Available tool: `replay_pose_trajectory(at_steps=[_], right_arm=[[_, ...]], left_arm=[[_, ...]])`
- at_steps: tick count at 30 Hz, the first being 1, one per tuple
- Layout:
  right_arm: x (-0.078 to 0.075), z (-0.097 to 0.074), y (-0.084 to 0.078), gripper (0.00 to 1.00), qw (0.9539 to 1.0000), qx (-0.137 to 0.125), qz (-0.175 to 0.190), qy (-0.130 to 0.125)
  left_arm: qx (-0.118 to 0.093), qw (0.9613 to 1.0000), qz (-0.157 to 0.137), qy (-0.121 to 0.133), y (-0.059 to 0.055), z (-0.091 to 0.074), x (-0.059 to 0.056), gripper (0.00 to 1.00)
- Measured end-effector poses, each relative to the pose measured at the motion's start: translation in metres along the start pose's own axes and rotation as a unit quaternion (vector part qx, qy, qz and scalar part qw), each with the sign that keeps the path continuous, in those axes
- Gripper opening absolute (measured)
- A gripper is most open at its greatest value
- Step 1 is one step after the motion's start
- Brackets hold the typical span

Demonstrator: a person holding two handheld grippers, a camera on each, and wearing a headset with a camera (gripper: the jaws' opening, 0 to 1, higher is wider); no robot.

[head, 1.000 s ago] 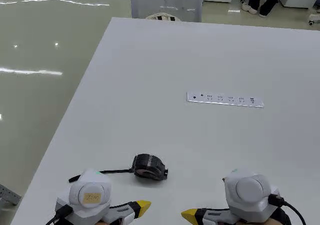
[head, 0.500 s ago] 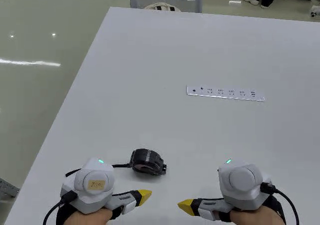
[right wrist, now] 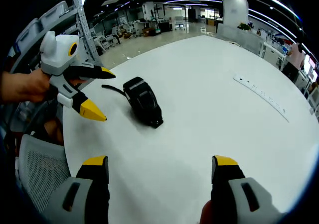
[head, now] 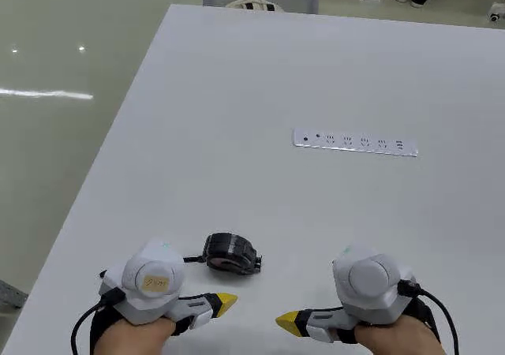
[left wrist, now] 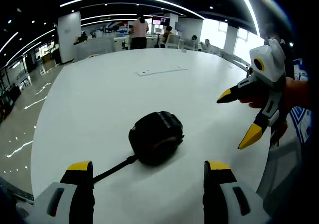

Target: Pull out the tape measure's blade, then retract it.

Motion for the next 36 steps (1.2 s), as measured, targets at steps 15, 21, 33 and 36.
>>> replay_pose_trajectory(at_steps=[15,21,33,36], right_arm=[[-0.008,0.018,0.009,0.81,0.9973,0.001,-0.070,0.022],[-0.010,0.025,0.013,0.77,0.9943,0.000,-0.102,0.030],[-0.014,0.039,0.023,0.73,0.9875,-0.007,-0.151,0.046],[-0.014,0.043,0.026,0.71,0.9847,-0.010,-0.166,0.051]], left_arm=[[0.001,0.9972,0.069,-0.029,0.012,0.018,0.013,0.84],[0.011,0.9923,0.112,-0.051,0.018,0.024,0.016,0.81],[0.029,0.9774,0.192,-0.083,0.028,0.034,0.016,0.75],[0.031,0.9743,0.202,-0.093,0.030,0.036,0.015,0.73]])
Point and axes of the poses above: the centre of the closed fingertips' face, and the gripper's own axes: z roughly forward along the fingers, x roughly to its left, y roughly out of its top, the point moved 10 cm from there along -z, roughly backward along the fingers, and after that the axes turned 12 degrees about -z, right-handed, at the moved point
